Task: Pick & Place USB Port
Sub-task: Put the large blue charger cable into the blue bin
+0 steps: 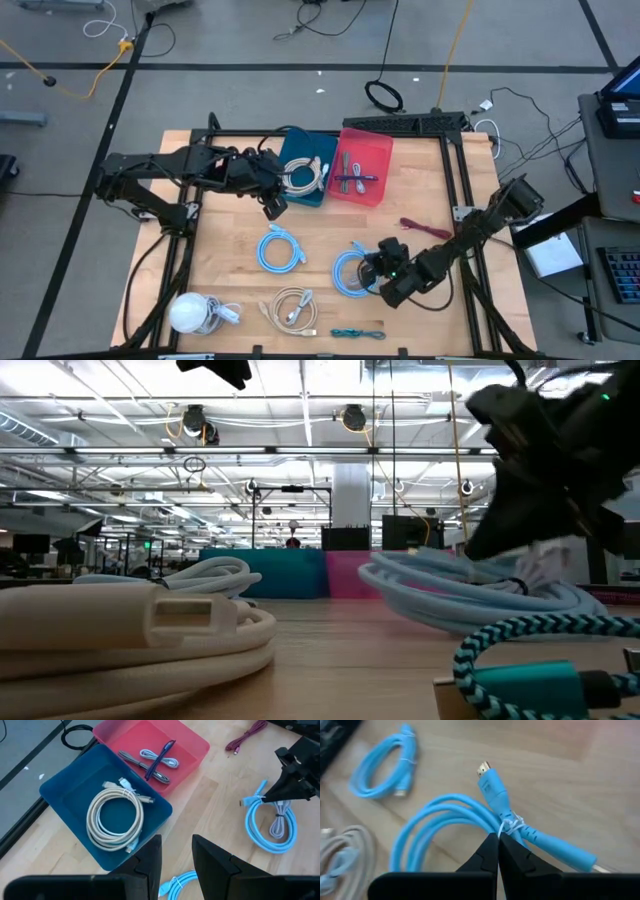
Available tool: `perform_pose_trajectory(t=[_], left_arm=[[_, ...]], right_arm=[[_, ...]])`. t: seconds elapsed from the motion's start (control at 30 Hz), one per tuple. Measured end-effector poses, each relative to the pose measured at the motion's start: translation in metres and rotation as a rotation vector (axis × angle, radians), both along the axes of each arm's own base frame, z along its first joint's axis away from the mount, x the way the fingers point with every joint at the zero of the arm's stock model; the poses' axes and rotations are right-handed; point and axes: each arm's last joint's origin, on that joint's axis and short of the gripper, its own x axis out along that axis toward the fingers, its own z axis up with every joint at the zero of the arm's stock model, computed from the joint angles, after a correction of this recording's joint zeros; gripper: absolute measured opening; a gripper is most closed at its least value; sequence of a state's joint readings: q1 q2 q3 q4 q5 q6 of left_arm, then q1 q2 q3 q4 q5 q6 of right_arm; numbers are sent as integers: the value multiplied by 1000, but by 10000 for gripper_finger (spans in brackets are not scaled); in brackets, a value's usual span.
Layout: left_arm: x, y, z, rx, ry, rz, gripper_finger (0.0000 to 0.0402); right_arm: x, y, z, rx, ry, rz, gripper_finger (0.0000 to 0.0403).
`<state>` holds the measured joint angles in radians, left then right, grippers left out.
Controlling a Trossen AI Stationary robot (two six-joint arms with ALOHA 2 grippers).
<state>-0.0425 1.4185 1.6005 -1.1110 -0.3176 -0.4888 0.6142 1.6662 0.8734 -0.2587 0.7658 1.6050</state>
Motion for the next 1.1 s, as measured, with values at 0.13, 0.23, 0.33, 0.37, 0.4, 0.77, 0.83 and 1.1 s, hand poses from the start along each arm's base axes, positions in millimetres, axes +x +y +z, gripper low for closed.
perform_pose_trajectory(t=[0.13,0.23,0.33,0.37,0.4,0.77,0.83,1.1], left_arm=[[0,0,0,0,-1,2,110],[0,0,0,6,0,3,110],[0,1,0,7,0,4,110],[0,1,0,10,0,6,110],[0,1,0,15,0,11,110],[0,1,0,21,0,16,110],[0,2,0,21,-1,19,110],[0,3,0,13,-2,23,110]], right_arm=[[6,-9,16,-34,-24,47,1],[7,-17,29,-63,-36,67,1],[8,-24,39,-96,-39,84,1],[8,-27,41,-102,-37,88,1],[8,-29,43,-107,-39,88,0],[11,-41,57,-138,-83,68,0],[12,-41,57,-140,-83,69,0],[12,-41,58,-135,-91,66,0]])
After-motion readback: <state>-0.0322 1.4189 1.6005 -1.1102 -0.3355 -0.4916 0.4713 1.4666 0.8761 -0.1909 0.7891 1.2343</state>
